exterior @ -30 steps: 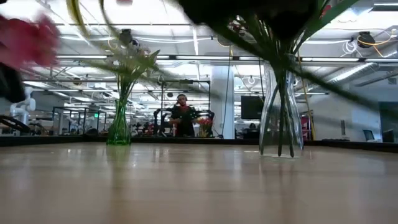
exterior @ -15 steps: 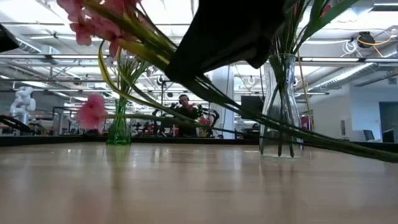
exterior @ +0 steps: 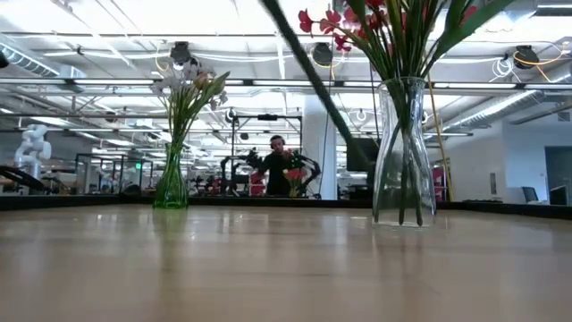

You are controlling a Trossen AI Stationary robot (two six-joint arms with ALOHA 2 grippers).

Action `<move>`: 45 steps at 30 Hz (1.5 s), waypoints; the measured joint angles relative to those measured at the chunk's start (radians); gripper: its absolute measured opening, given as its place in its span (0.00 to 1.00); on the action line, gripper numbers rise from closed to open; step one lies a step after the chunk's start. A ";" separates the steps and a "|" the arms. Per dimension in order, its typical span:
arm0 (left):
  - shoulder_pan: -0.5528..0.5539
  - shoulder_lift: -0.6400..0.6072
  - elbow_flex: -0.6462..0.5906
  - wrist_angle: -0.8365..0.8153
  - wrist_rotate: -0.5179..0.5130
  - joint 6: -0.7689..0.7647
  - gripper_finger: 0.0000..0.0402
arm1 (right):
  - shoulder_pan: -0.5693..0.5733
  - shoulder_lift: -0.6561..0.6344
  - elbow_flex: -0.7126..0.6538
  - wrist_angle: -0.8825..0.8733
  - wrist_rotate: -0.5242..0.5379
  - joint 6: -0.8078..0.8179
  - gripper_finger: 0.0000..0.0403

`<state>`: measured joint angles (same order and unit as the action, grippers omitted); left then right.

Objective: Sort flowers into vase by color
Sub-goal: Put the light orange flower into the green vase

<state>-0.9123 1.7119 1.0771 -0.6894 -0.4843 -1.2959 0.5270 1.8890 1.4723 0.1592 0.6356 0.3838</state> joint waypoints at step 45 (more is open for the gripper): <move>0.158 -0.405 0.005 0.614 -0.330 0.771 0.69 | -0.006 -0.143 0.000 0.312 -0.065 -0.327 0.02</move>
<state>-0.7543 1.3067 1.0817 -0.0749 -0.8145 -0.5250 0.5207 1.7462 1.4723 0.4714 0.5706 0.0571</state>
